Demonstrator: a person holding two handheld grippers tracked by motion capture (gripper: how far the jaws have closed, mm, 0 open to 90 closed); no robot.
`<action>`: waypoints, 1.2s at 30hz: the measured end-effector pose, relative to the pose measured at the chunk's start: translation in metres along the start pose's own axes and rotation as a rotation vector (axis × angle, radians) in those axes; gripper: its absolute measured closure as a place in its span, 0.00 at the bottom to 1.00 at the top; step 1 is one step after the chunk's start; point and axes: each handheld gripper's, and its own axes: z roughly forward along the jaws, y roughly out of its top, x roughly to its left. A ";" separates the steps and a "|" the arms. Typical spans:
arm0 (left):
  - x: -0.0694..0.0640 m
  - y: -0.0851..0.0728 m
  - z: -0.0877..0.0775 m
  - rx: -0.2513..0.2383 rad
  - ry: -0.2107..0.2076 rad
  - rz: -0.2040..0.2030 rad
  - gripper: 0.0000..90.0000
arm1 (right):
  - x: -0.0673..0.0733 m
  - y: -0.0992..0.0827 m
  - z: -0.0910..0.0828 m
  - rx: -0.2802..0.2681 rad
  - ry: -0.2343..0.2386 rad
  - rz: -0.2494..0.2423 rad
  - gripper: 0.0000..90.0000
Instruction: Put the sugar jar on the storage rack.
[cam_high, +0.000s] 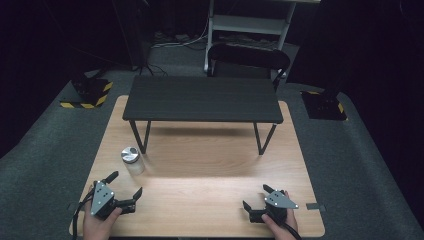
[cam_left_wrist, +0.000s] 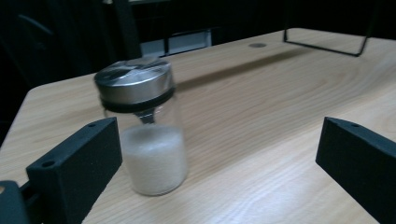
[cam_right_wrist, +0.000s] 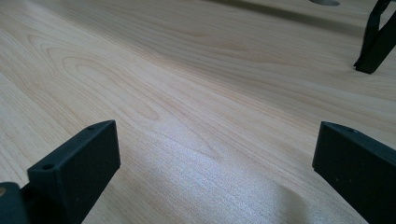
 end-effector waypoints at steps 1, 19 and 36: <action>0.000 -0.001 0.002 0.001 0.011 -0.003 0.01 | 0.000 0.000 0.000 -0.001 0.000 -0.001 0.01; 0.010 -0.016 0.048 0.034 0.101 -0.126 0.00 | 0.000 -0.002 -0.001 -0.010 0.001 -0.005 0.01; 0.017 -0.019 0.075 0.025 0.119 -0.182 0.20 | 0.000 -0.003 -0.001 -0.015 0.000 -0.007 0.01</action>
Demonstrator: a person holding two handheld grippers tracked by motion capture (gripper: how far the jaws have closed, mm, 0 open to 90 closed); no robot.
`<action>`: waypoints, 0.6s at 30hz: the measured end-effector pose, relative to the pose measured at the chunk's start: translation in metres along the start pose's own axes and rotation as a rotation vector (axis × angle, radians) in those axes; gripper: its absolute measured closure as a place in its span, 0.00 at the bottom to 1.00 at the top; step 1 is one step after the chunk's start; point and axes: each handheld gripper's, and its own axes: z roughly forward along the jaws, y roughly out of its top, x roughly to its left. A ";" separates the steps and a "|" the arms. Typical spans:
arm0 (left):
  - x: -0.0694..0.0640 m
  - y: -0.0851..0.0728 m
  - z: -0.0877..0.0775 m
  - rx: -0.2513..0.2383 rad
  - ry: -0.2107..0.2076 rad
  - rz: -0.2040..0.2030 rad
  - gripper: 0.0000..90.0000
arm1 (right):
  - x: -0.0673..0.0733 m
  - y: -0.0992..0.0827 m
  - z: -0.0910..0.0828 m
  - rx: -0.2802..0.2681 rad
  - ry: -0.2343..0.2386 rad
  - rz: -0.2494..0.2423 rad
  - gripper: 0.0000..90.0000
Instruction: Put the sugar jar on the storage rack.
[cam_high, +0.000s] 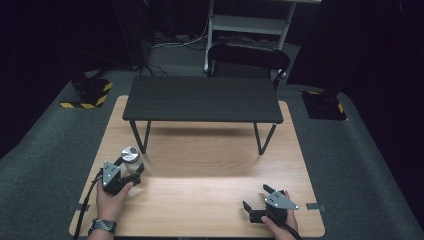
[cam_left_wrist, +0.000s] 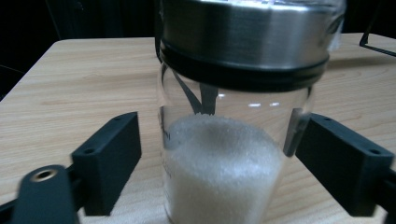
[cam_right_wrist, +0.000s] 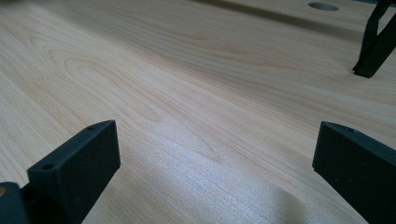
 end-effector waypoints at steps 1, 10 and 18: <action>0.000 0.000 0.001 -0.002 -0.003 0.002 0.24 | 0.000 0.000 0.000 -0.001 0.000 0.001 0.01; -0.001 -0.001 0.002 -0.017 -0.007 -0.010 0.33 | 0.000 0.000 0.000 -0.001 0.001 0.000 0.01; -0.001 -0.001 -0.004 -0.026 -0.029 -0.015 0.34 | 0.000 -0.001 0.000 -0.003 0.001 0.001 0.01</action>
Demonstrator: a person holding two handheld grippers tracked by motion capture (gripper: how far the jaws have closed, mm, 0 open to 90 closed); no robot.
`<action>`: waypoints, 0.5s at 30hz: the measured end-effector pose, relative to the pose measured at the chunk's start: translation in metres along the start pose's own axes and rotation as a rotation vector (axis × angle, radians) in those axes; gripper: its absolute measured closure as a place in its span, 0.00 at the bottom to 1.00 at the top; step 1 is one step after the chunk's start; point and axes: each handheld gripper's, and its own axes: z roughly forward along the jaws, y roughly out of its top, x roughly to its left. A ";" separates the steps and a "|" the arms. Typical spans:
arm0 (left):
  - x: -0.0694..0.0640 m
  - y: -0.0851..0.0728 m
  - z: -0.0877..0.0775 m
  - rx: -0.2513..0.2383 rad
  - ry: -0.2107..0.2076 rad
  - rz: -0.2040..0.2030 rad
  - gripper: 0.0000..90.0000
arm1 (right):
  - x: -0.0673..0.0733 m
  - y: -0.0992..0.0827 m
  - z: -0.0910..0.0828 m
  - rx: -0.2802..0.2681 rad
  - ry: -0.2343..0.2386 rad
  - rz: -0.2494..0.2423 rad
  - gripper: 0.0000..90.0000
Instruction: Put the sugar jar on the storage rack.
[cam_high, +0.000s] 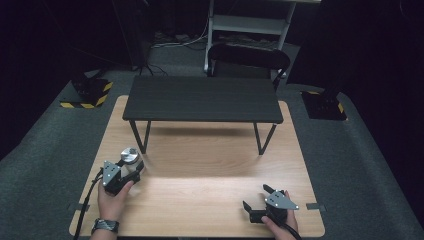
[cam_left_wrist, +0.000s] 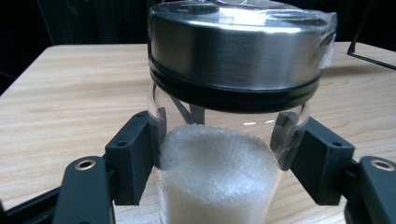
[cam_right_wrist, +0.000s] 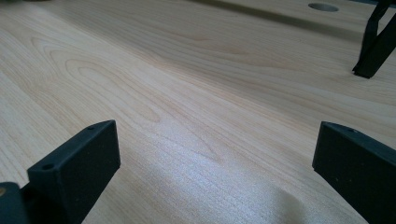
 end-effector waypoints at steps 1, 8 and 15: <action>-0.001 0.000 -0.001 -0.006 -0.002 -0.001 0.34 | 0.000 0.000 0.000 0.000 0.000 0.000 0.01; -0.010 0.008 -0.010 -0.036 -0.004 0.000 0.34 | 0.000 0.000 0.000 -0.001 0.001 -0.003 0.01; -0.023 0.024 -0.015 -0.047 -0.002 0.035 0.34 | 0.000 0.000 0.000 -0.001 0.002 -0.003 0.01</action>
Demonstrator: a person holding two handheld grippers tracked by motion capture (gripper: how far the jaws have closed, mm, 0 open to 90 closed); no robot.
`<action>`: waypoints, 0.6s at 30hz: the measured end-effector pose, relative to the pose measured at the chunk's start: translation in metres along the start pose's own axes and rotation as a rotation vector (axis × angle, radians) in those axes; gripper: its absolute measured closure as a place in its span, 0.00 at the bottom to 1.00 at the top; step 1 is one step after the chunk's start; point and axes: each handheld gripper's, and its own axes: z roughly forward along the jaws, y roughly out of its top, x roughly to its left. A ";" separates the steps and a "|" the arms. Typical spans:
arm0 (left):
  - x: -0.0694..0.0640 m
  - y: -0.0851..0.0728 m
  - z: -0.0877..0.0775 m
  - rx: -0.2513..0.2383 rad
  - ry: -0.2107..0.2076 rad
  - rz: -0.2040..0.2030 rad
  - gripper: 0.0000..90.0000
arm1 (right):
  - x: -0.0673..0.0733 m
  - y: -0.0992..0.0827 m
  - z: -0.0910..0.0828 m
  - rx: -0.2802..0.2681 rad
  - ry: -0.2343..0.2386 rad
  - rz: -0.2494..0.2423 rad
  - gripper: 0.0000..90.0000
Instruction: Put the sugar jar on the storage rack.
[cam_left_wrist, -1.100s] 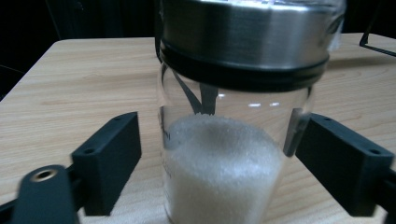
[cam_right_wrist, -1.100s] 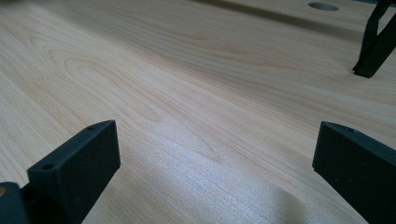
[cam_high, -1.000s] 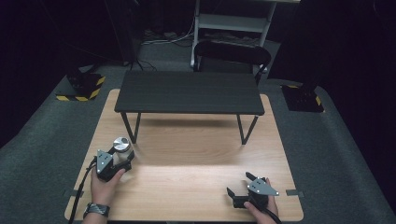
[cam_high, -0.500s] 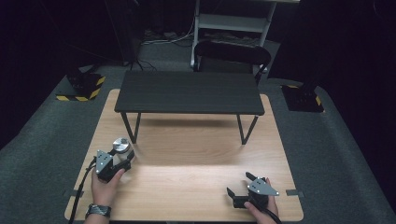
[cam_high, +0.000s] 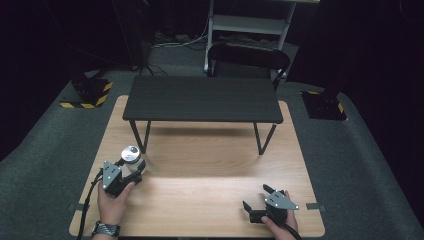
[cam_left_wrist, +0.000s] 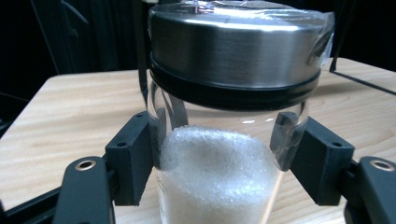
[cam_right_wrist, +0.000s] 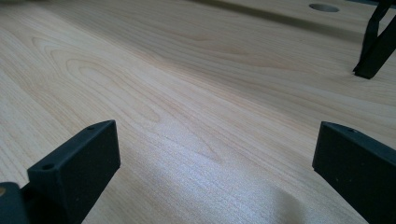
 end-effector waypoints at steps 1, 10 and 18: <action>-0.003 0.005 -0.001 -0.005 -0.008 0.005 0.34 | 0.000 0.000 0.000 0.000 0.000 0.000 0.01; -0.022 0.033 -0.002 -0.021 -0.049 0.022 0.34 | 0.000 0.000 0.000 -0.002 0.000 -0.002 0.01; -0.041 0.061 0.001 -0.053 -0.081 0.018 0.34 | 0.000 -0.001 0.000 -0.003 0.002 -0.004 0.01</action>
